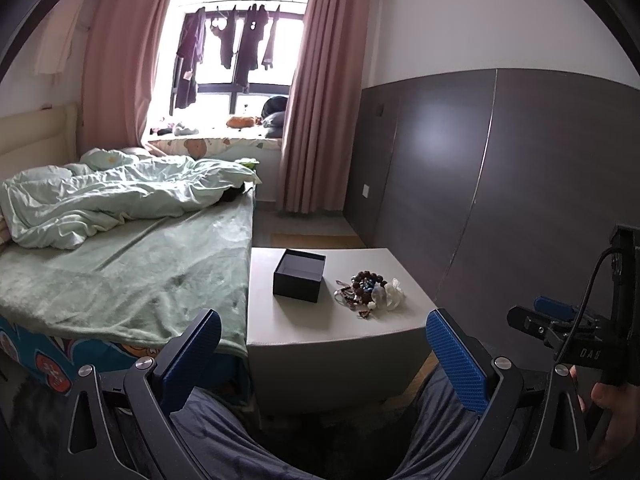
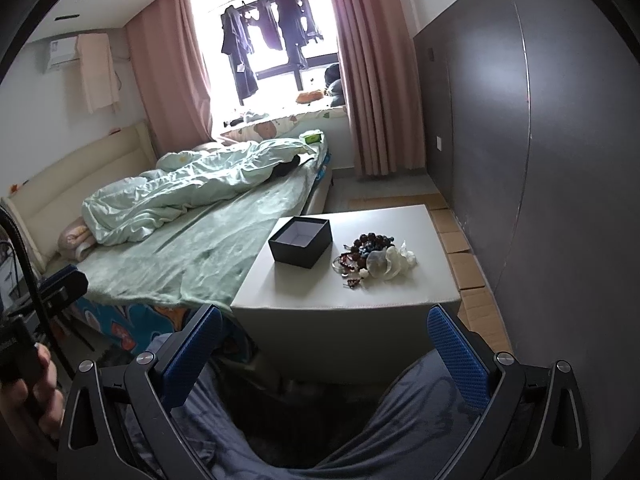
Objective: Organize jewelry
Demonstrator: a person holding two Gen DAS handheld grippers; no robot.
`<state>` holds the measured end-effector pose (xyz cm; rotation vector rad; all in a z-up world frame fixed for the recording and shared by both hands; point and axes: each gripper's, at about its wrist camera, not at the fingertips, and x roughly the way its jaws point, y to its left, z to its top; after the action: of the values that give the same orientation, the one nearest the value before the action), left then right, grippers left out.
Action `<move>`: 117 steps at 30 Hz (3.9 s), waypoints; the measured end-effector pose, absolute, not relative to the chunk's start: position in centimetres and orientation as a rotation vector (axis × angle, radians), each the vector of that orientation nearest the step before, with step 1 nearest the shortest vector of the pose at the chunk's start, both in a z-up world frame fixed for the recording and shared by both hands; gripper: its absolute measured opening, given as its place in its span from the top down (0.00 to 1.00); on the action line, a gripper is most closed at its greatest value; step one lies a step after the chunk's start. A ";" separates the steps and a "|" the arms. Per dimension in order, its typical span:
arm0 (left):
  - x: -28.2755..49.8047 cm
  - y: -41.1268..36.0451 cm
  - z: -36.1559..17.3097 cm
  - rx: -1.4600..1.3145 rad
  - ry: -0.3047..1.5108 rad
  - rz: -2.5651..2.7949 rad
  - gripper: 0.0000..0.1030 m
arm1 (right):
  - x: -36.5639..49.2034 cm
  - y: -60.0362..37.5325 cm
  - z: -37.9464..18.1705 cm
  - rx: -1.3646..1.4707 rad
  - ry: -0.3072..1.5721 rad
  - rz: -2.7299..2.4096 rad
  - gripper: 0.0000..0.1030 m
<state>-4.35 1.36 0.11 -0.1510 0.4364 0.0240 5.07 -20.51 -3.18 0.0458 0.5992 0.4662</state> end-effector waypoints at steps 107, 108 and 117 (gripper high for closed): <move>38.8 -1.0 -16.1 -0.243 0.986 -0.463 0.81 | 38.3 -19.8 -20.4 0.373 1.062 0.465 0.96; 38.5 -0.9 -15.6 -0.245 0.974 -0.466 0.81 | 38.2 -20.0 -20.1 0.387 1.046 0.470 0.96; 36.7 0.6 -11.4 -0.295 0.845 -0.480 0.81 | 35.9 -19.8 -16.7 0.460 0.897 0.503 0.96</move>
<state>36.68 0.61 -11.39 -0.2951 0.8450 -0.4798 35.89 -19.75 -16.65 0.4596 0.8973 0.5033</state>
